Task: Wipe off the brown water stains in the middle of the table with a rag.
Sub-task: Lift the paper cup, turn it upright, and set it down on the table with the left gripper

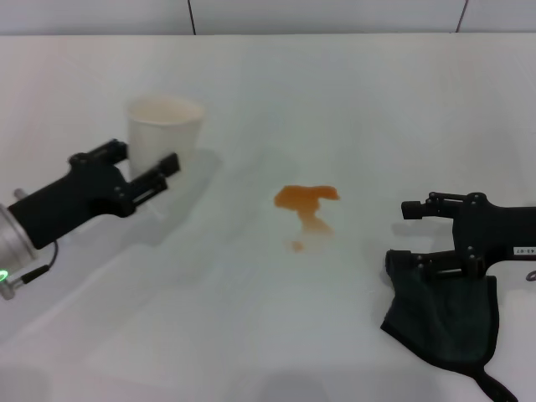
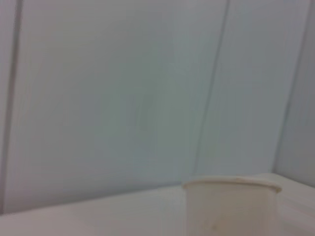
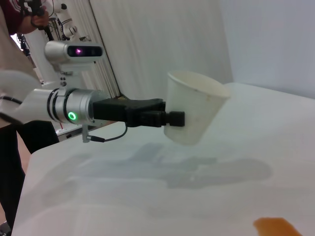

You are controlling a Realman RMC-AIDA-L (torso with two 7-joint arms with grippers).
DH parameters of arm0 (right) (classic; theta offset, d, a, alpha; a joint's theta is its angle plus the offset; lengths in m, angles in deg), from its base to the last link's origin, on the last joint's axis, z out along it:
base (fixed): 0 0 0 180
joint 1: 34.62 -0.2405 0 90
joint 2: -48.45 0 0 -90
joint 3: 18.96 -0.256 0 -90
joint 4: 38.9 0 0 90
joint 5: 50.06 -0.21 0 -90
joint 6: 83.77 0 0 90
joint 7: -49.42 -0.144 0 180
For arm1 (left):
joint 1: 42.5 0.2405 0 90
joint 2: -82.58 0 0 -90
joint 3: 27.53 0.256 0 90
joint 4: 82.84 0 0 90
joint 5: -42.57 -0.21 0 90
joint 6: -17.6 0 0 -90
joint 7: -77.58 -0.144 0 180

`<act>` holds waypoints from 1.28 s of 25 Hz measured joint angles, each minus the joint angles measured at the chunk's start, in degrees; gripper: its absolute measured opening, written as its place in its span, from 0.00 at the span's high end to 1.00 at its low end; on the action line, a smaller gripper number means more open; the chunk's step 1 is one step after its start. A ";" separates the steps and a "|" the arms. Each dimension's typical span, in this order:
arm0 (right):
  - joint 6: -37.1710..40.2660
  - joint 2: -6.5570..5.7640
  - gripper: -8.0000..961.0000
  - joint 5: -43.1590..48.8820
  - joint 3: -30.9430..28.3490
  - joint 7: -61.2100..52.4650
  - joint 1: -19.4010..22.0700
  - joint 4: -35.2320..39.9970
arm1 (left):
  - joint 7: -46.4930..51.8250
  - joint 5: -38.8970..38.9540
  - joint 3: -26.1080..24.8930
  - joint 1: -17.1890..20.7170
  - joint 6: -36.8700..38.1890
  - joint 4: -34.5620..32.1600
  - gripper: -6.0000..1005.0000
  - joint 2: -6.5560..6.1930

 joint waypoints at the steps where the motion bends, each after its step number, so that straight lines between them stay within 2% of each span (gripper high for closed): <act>1: 0.01 0.00 0.12 0.00 0.00 0.00 0.00 0.00 | -0.99 1.17 0.00 0.68 0.00 -0.26 0.39 -0.04; 5: 0.03 0.00 0.12 0.00 0.01 0.00 0.03 -0.18 | -3.71 5.14 0.01 2.15 -0.20 -0.61 0.39 -0.04; 10: 0.04 0.00 0.12 0.00 0.12 0.00 0.05 -0.24 | -3.34 6.52 0.07 1.51 -2.40 -1.42 0.39 -0.11; 22: 0.04 0.00 0.12 0.01 0.06 0.00 -0.27 -0.26 | 1.19 -4.17 0.11 -7.38 -13.56 -2.75 0.38 -0.20; 32: -0.10 0.00 0.12 0.01 0.00 0.00 -0.40 0.01 | -7.81 -5.03 0.10 -7.92 -21.00 -7.87 0.38 0.00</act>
